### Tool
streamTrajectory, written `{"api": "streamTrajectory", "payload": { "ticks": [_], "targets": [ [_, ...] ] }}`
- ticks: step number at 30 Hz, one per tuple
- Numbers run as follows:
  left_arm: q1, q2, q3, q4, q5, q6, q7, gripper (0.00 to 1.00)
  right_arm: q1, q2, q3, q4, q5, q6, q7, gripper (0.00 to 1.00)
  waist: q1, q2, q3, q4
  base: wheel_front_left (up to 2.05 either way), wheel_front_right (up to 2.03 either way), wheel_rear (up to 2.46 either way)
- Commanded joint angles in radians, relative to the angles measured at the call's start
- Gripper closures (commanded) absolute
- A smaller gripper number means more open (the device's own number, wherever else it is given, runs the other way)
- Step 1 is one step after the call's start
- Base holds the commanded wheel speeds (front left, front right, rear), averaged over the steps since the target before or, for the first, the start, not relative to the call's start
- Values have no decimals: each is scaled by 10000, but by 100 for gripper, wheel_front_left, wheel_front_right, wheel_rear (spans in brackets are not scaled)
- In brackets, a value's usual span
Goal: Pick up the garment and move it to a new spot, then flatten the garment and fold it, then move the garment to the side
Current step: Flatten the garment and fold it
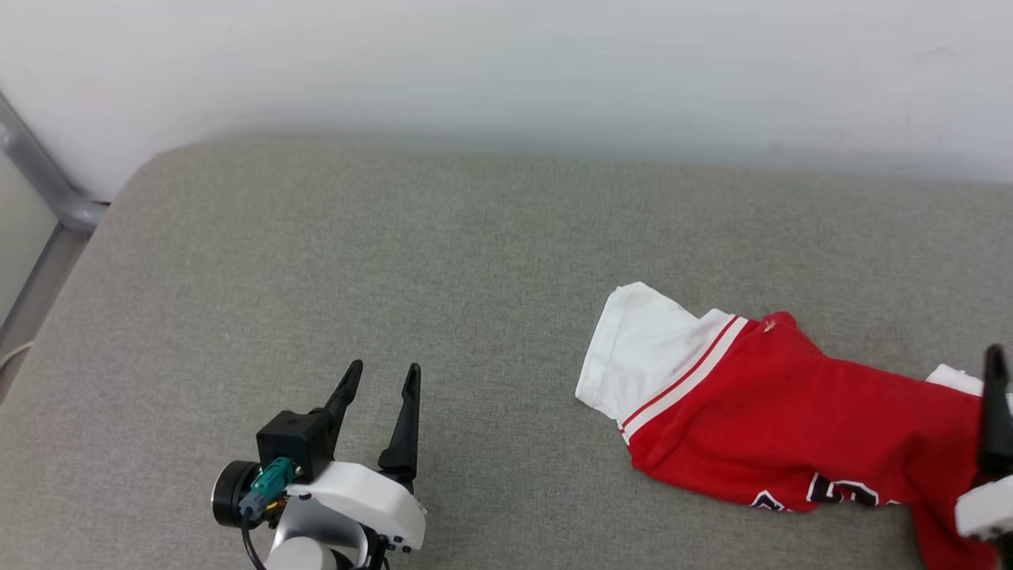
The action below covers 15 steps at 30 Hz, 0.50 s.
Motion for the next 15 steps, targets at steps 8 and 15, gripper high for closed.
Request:
{"api": "streamTrajectory", "payload": {
  "ticks": [8,15],
  "targets": [
    [-16,223,-160,-419,55,16,417,0,1630,668,1047,-1959,-661,-7,273,0,0,0,-531,-259,0,0,0],
    [-1079,100,-846,-591,6,-411,1865,0,2148,884,1564,-3086,-716,-7,637,0,0,0,-105,-806,0,0,0]
  ]
}}
